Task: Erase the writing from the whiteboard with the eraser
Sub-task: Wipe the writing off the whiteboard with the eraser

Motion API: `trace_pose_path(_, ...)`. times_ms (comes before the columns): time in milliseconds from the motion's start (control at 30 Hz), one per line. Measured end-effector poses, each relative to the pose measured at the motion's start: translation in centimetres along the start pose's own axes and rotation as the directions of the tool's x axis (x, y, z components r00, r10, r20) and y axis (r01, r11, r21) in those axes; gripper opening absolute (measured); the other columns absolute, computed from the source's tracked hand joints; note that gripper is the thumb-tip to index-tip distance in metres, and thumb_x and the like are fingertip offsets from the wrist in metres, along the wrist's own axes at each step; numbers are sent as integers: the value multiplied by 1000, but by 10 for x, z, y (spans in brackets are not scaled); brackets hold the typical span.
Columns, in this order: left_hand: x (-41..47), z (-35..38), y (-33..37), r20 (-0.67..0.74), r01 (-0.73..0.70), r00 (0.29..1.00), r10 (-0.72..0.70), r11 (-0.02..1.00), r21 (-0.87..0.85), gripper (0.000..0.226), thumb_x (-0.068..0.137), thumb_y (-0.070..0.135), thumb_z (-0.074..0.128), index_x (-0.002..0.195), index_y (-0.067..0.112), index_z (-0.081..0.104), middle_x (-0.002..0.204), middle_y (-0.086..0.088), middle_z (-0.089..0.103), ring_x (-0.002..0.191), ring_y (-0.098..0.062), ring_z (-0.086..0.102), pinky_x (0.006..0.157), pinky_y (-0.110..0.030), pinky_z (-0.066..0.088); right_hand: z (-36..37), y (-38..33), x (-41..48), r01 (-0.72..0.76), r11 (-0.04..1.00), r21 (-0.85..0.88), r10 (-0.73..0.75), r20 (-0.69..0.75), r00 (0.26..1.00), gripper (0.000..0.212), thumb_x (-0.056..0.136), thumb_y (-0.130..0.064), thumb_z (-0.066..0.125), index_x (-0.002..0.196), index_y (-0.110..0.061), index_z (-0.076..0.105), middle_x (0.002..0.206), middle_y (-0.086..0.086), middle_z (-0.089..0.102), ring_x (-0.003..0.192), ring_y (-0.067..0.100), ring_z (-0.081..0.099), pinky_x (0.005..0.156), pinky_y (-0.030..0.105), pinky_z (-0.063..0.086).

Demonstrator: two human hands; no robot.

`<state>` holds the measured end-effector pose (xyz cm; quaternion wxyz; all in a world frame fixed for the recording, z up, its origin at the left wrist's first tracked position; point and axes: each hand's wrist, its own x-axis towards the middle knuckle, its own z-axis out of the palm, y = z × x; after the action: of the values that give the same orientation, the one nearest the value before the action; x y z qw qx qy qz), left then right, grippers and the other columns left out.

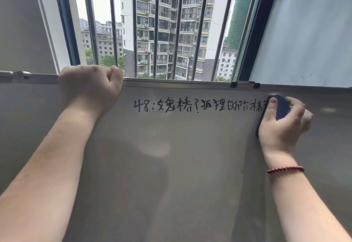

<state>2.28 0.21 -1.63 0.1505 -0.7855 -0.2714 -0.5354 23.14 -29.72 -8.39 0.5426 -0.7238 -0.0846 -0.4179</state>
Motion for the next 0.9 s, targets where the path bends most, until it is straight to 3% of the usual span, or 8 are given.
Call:
trace_pose_path(200,0,0,-7,3,0,1000,0,1000,1,47,90,32,34,45,20,31,38,6,17,44,-24,33,58,-31,25,10,-11,-7,66,997,-37,-67,-49,997,29,95,-16,46,114,4,58,119,32,51,117,45,45,104,38,28)
trace_pose_path(400,1,3,0,40,-9,999,8,1000,15,52,91,34,32,41,21,23,35,1,23,40,-24,34,56,-31,25,31,-69,-63,324,946,5,-324,78,943,25,91,-5,49,112,2,62,107,27,56,98,42,51,91,34,30)
trace_pose_path(500,1,4,-3,81,-11,997,10,1000,15,54,90,34,29,39,17,28,34,0,27,37,-22,32,53,-29,23,44,-108,-103,434,895,101,-446,186,876,27,87,-4,56,113,-1,62,108,25,55,94,38,51,90,34,31)
trace_pose_path(567,2,4,-5,135,-13,991,10,1000,19,56,89,35,27,40,13,41,35,1,29,35,-17,28,50,-26,21,54,-131,-129,479,859,180,-512,275,814,33,84,-4,59,117,-3,61,112,24,55,96,39,50,94,40,36)
trace_pose_path(667,10,5,-7,236,-4,972,-12,998,68,57,88,40,23,59,11,63,44,-1,34,46,-22,38,49,-25,22,61,-157,-167,543,802,249,-598,342,725,35,88,-17,60,121,-4,60,117,23,58,97,41,52,90,50,47)
trace_pose_path(800,11,5,-11,246,-6,969,-8,998,58,56,87,40,22,57,11,60,49,-4,44,52,-24,45,49,-25,24,59,-168,-211,724,636,267,-760,385,525,44,89,-38,58,124,-11,60,122,15,62,98,34,59,85,41,50)
trace_pose_path(833,10,6,-11,229,-15,973,2,998,53,55,87,39,23,56,11,58,48,-3,44,53,-24,46,50,-26,25,58,-166,-212,732,621,280,-771,390,504,45,88,-38,58,125,-11,59,123,15,62,99,34,59,85,41,49)
trace_pose_path(900,8,7,-8,196,-23,980,15,999,43,52,88,38,25,54,10,53,46,-3,40,55,-24,45,52,-27,25,58,-157,-196,693,660,289,-742,393,543,47,88,-36,59,126,-10,57,123,16,59,102,35,56,91,43,46)
